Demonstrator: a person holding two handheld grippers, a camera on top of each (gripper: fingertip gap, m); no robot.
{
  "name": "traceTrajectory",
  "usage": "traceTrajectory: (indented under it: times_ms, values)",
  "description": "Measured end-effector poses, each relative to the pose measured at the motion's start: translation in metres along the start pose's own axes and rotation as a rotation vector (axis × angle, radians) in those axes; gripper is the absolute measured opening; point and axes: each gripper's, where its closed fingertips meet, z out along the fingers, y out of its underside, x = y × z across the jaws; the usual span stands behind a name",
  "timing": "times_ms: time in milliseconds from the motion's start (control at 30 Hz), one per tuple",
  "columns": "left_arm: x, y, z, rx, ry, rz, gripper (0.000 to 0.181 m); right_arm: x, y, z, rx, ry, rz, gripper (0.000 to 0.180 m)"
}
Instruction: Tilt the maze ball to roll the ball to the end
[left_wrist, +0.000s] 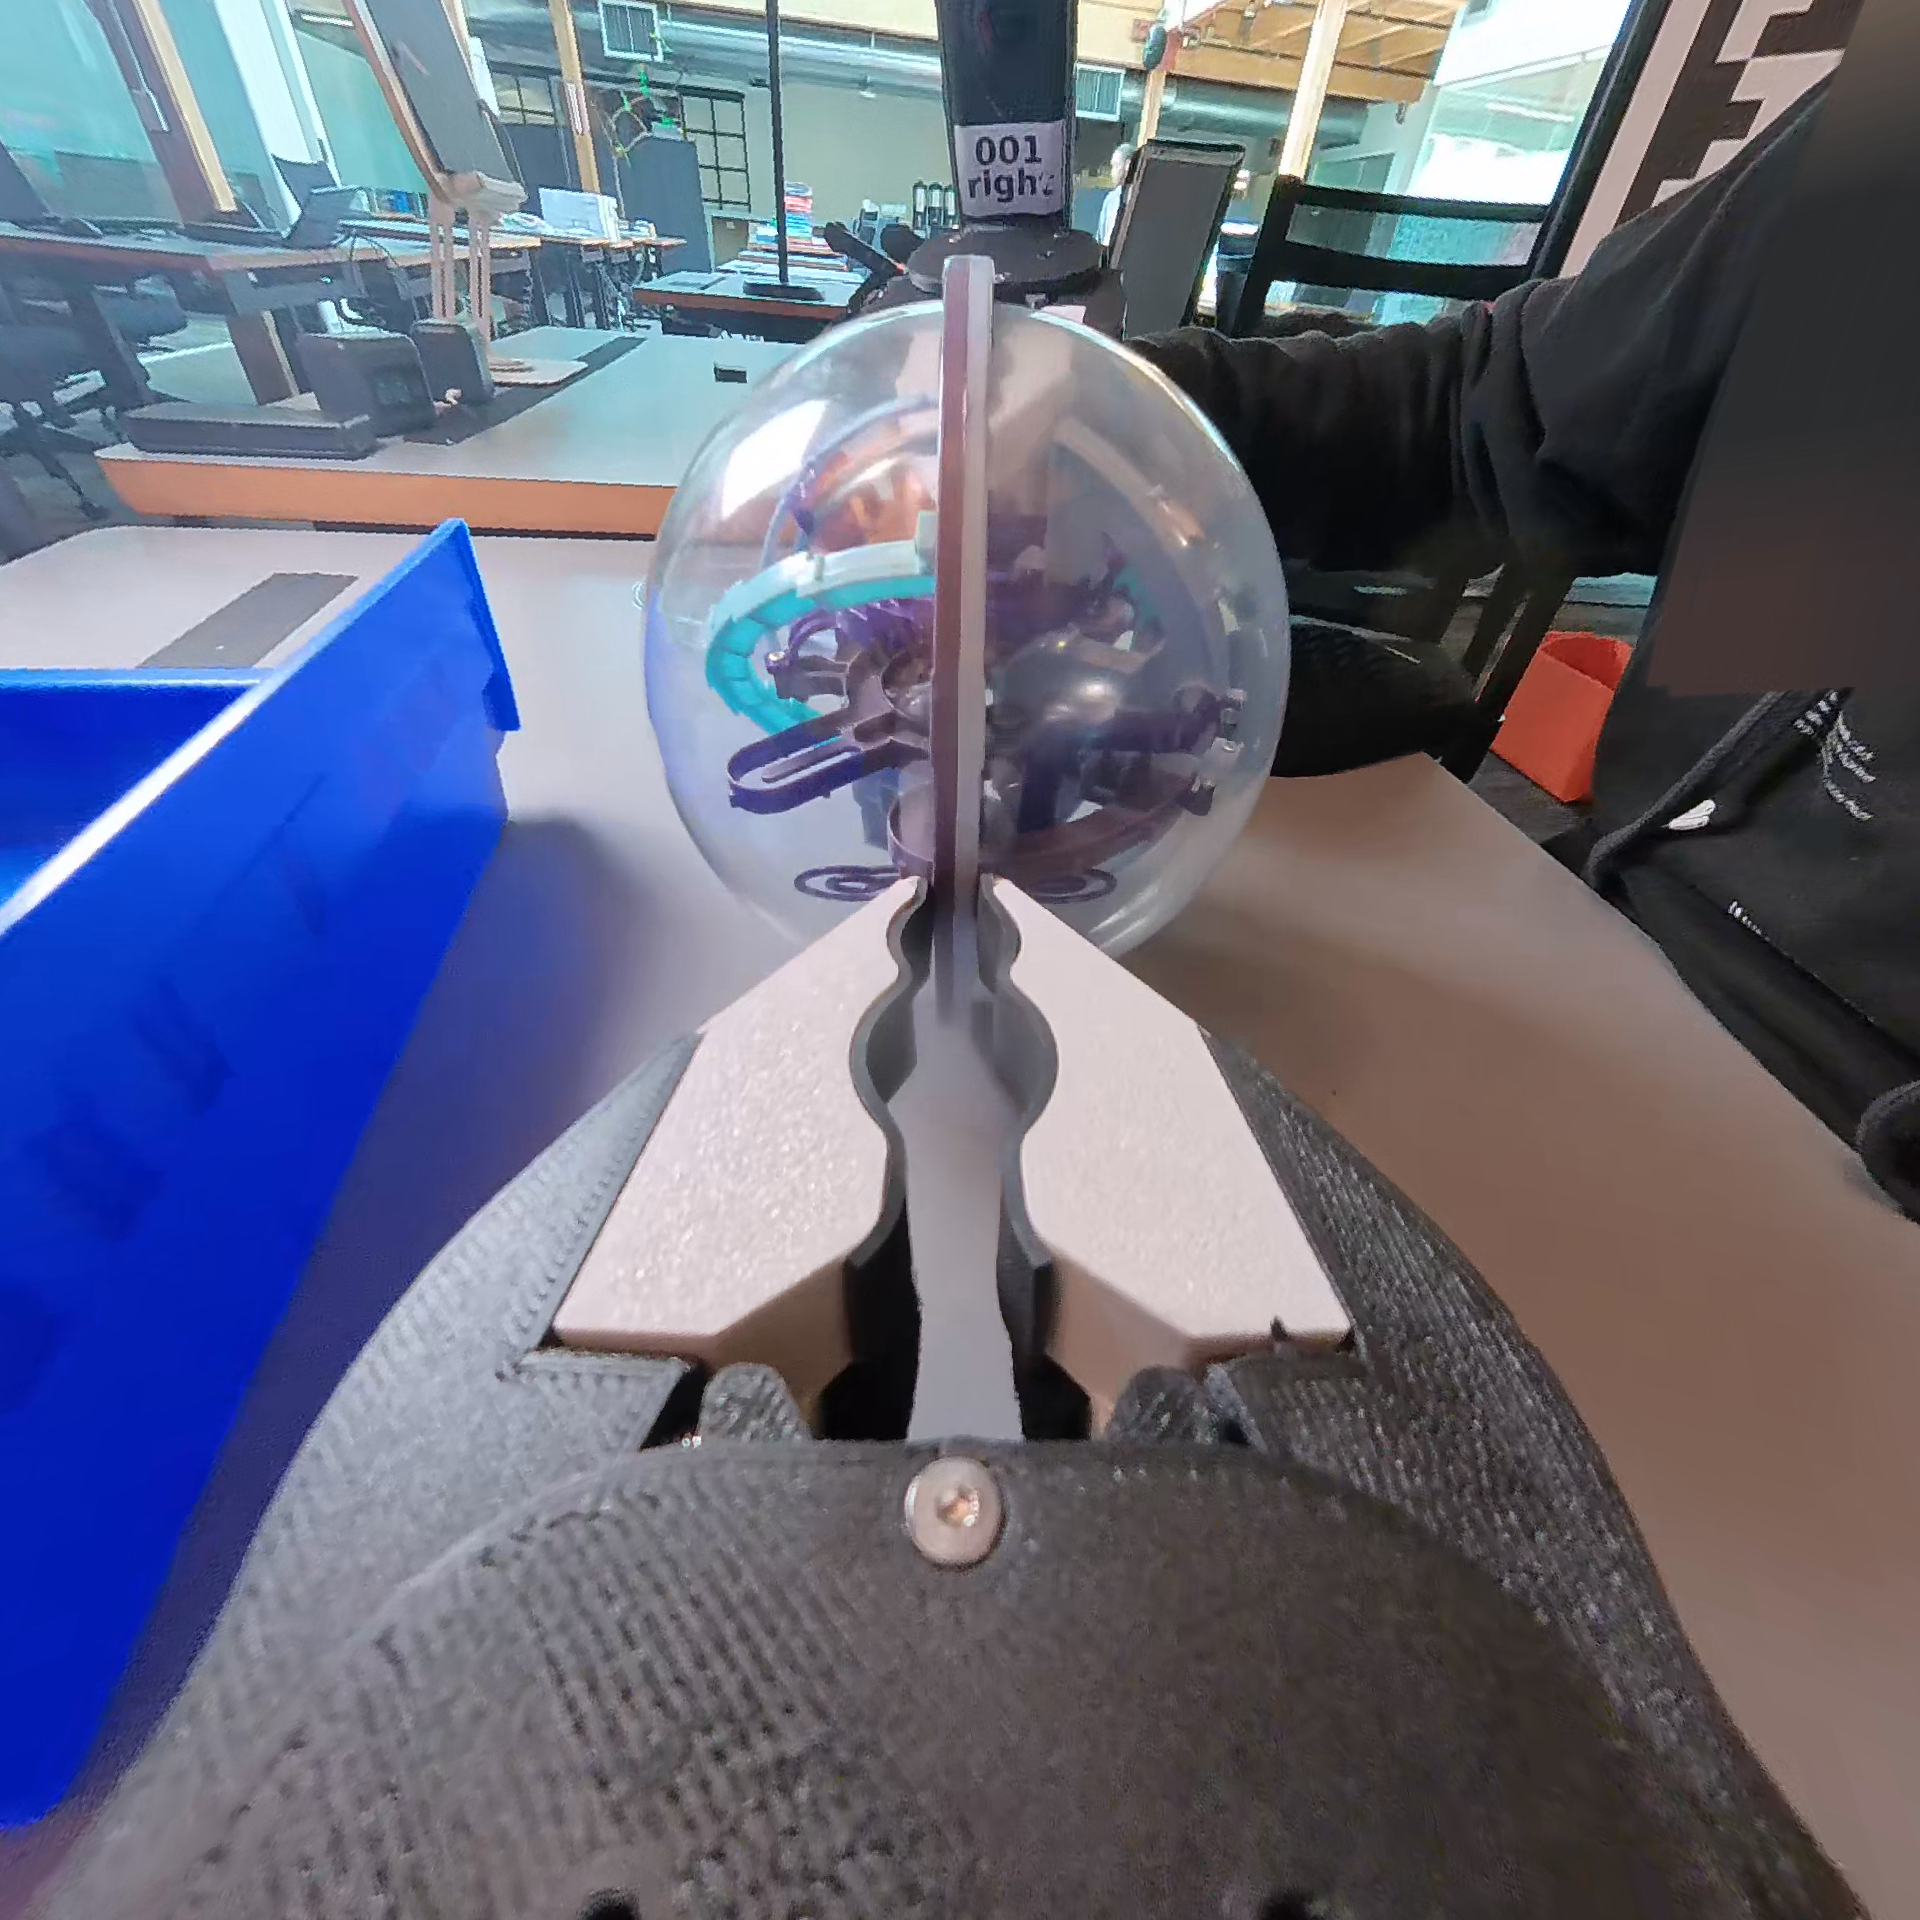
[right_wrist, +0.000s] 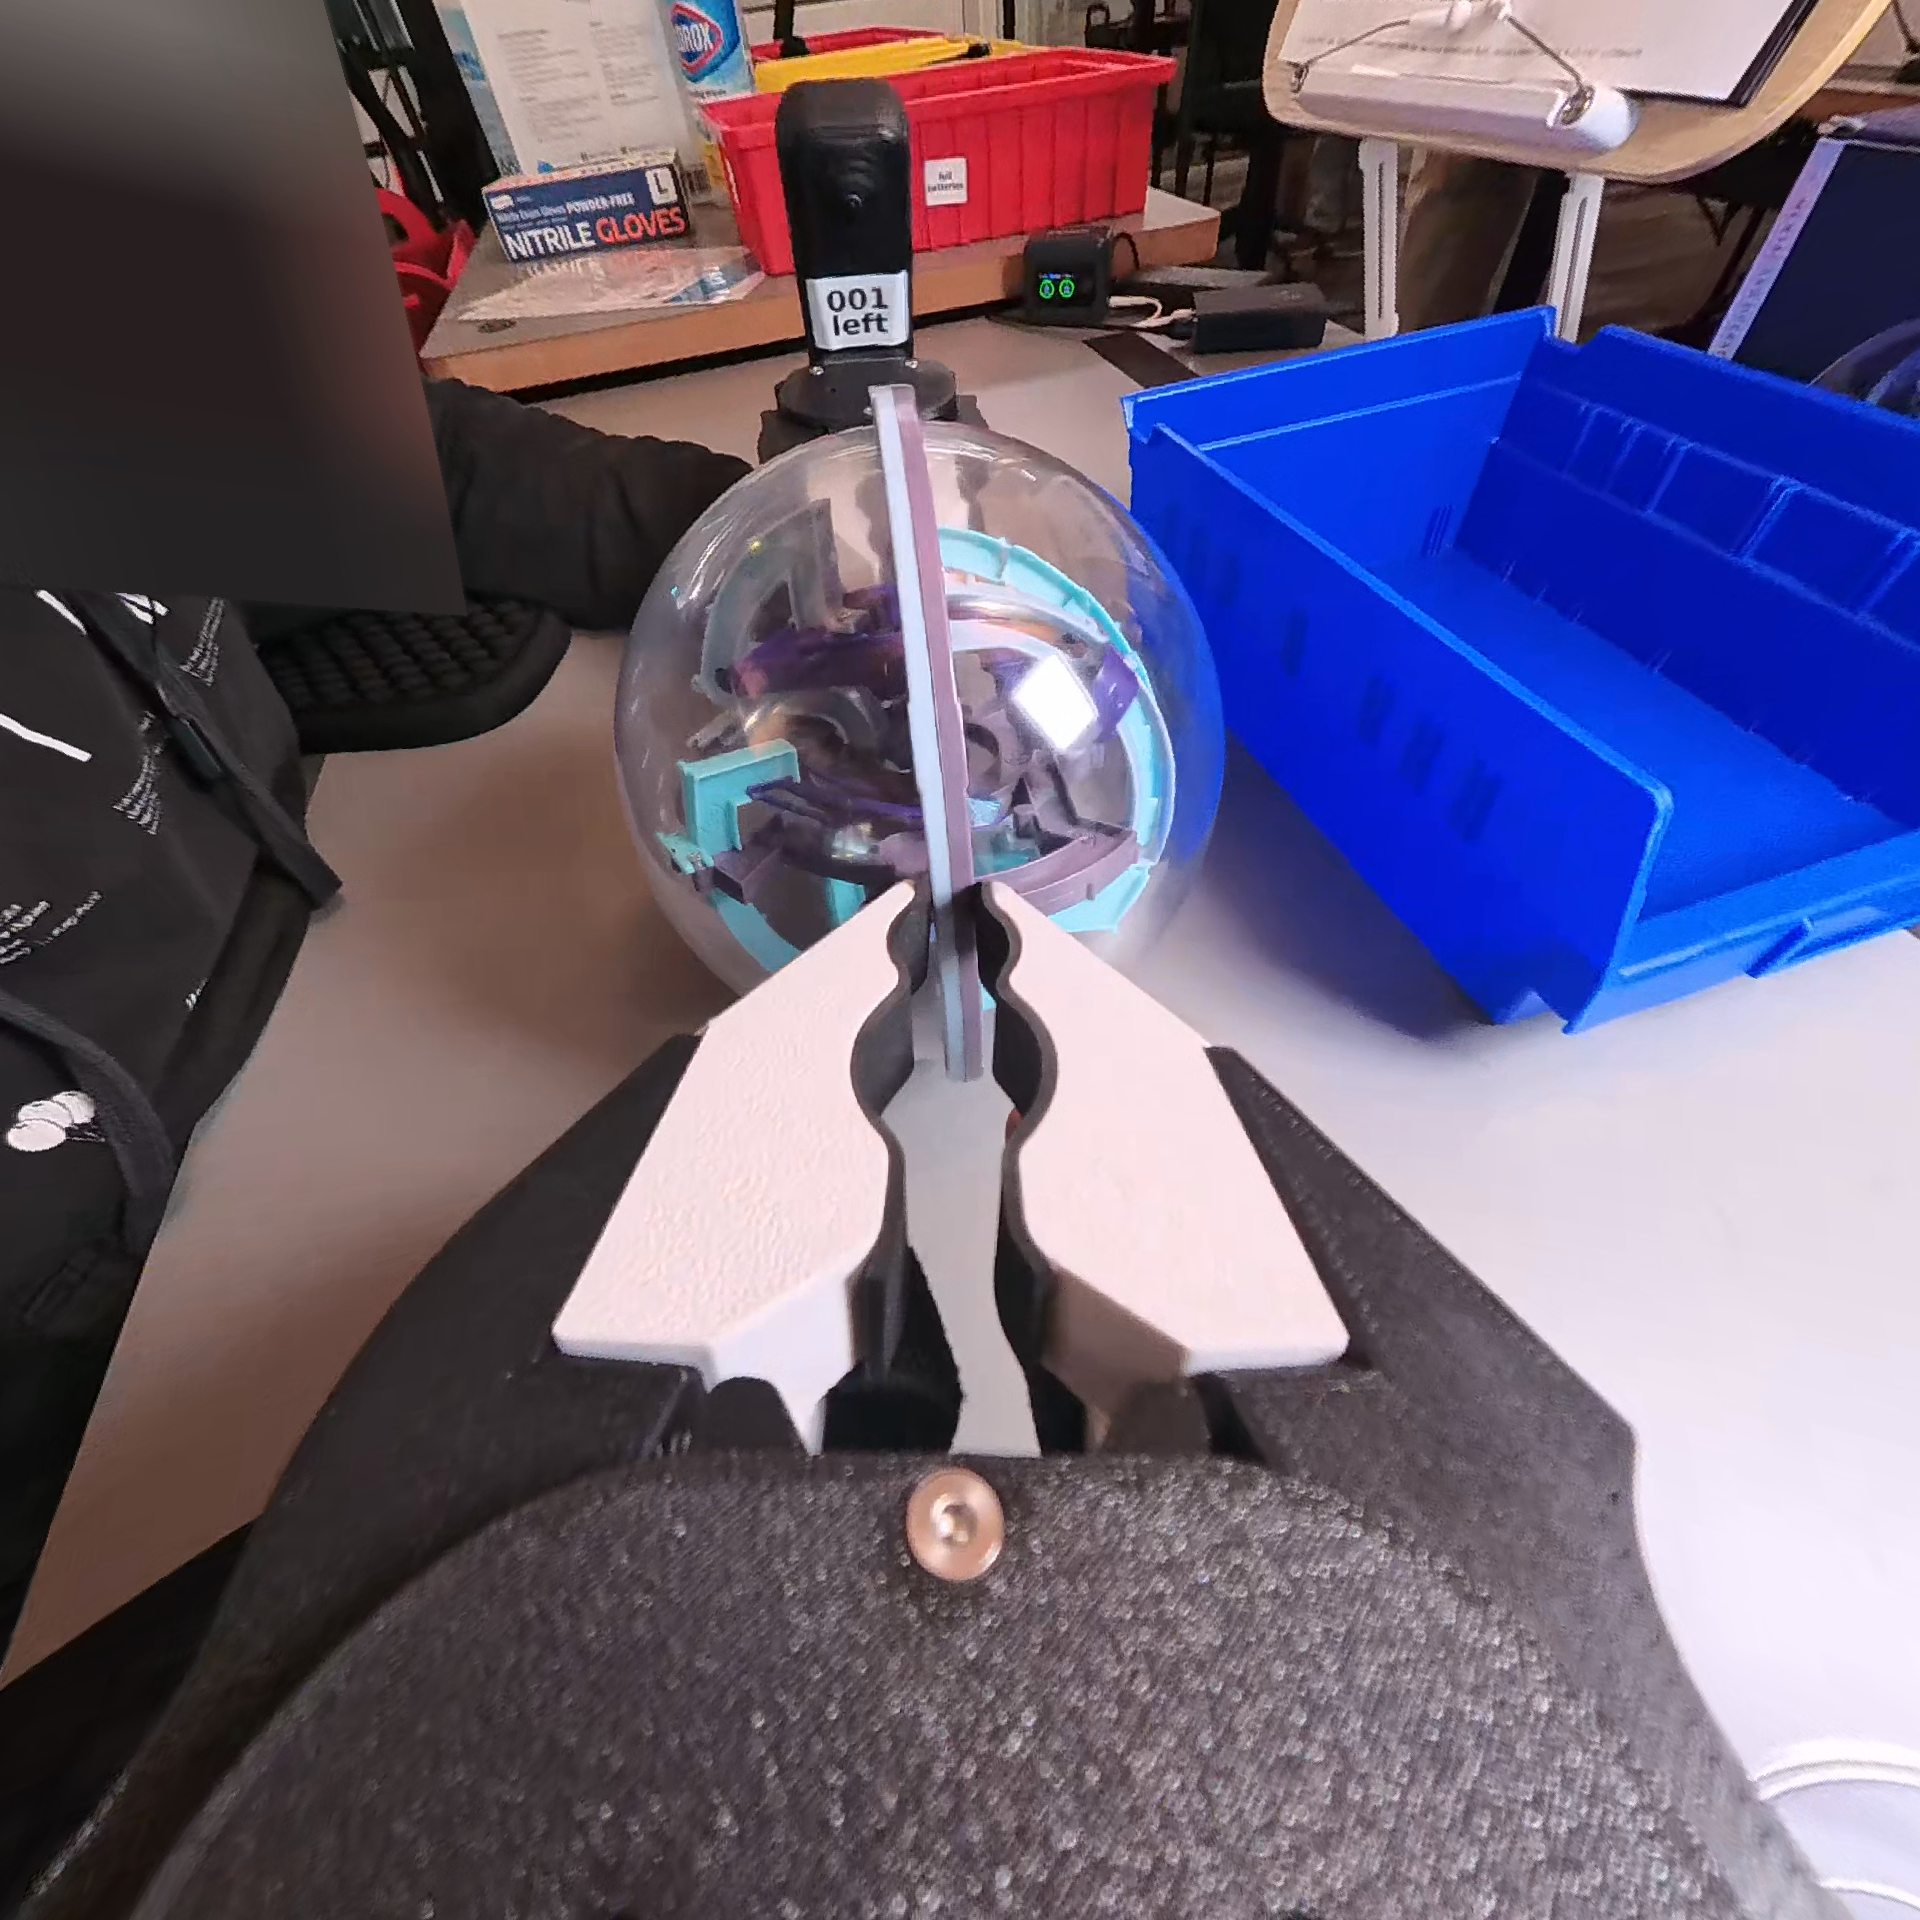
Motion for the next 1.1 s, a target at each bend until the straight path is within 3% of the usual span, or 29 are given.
traceTrajectory:
  times_ms: [233, 600, 1100]
  values:
    - [0.013, 0.002, 0.007, -0.040, -0.040, 0.042, 0.006, 0.001, 0.000, -0.006, -0.001, -0.002, -0.006, 0.006]
    - [0.026, -0.003, 0.006, -0.023, -0.071, -0.086, 0.006, 0.001, 0.007, -0.003, 0.020, -0.076, 0.152, 0.006]
    - [0.005, -0.008, -0.011, 0.121, 0.030, -0.601, 0.006, -0.007, 0.025, 0.015, 0.072, -0.172, 0.614, 0.006]
